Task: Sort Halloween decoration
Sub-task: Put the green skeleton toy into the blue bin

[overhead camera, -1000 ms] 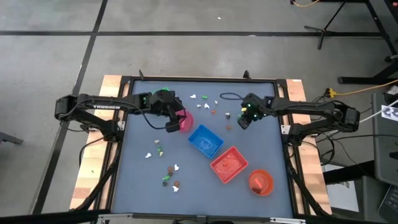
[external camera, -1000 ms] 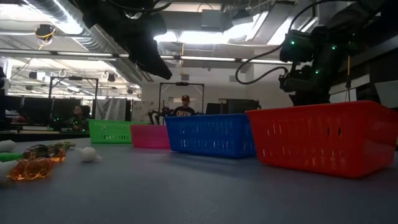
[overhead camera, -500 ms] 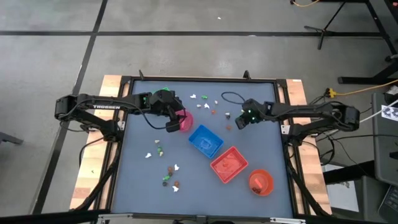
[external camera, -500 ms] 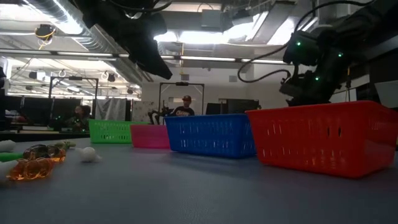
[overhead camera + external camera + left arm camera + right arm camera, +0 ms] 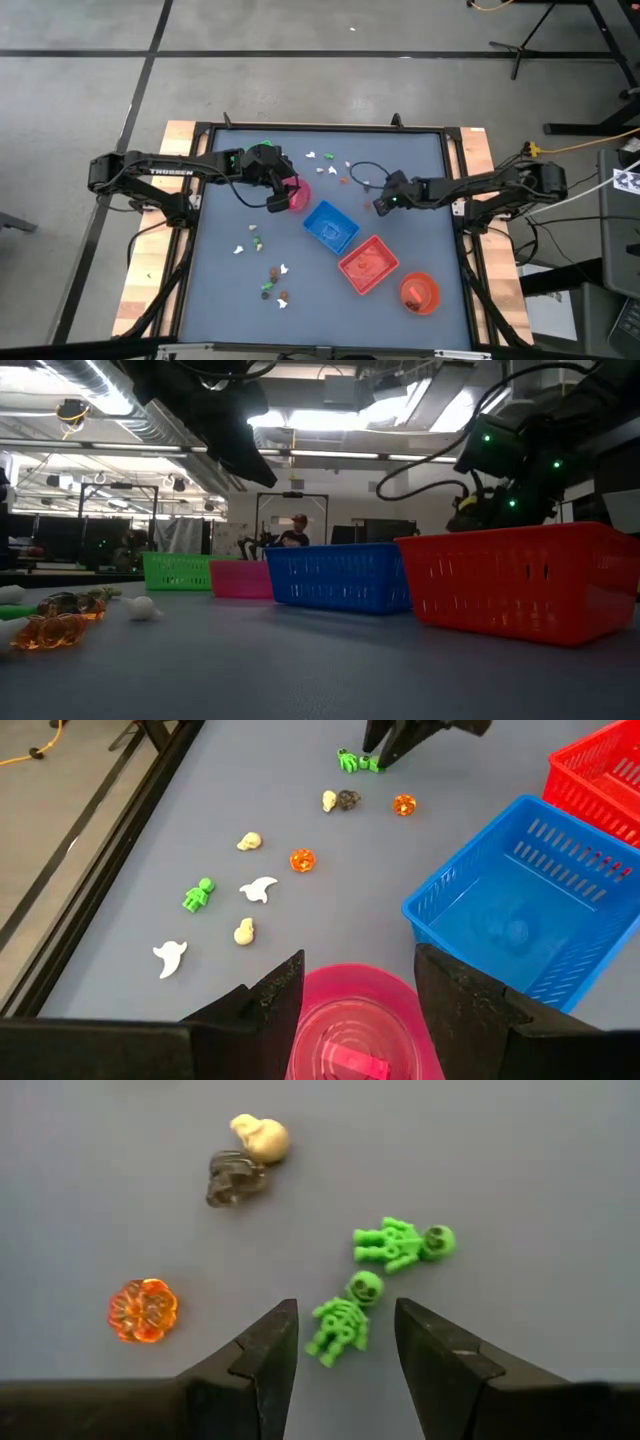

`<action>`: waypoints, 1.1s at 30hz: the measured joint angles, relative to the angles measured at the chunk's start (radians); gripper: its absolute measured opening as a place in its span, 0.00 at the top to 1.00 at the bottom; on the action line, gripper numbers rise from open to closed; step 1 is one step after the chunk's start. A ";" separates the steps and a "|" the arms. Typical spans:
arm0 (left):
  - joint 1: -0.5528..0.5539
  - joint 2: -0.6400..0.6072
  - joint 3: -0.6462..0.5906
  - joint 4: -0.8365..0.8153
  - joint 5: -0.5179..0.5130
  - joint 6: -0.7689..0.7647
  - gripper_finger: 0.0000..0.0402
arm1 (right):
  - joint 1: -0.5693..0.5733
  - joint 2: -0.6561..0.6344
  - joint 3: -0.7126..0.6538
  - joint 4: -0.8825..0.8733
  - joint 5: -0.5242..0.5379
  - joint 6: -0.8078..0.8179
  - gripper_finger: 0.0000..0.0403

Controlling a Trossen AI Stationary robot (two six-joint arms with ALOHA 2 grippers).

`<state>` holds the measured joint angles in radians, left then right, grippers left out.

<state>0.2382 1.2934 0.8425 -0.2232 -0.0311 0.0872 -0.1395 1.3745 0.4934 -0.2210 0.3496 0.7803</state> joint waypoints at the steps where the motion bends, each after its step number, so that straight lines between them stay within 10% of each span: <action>1: 0.000 0.000 0.000 0.000 0.000 0.000 0.56 | 0.006 0.015 0.000 0.014 0.004 0.001 0.58; 22: 0.000 0.000 0.000 0.000 0.000 -0.002 0.56 | 0.009 0.090 0.004 0.047 0.006 0.028 0.87; 33: 0.000 0.000 0.000 0.000 0.000 -0.001 0.56 | 0.008 0.096 0.059 0.009 -0.019 0.000 0.86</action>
<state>0.2379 1.2934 0.8426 -0.2234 -0.0315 0.0864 -0.1314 1.4707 0.5529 -0.2123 0.3302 0.7801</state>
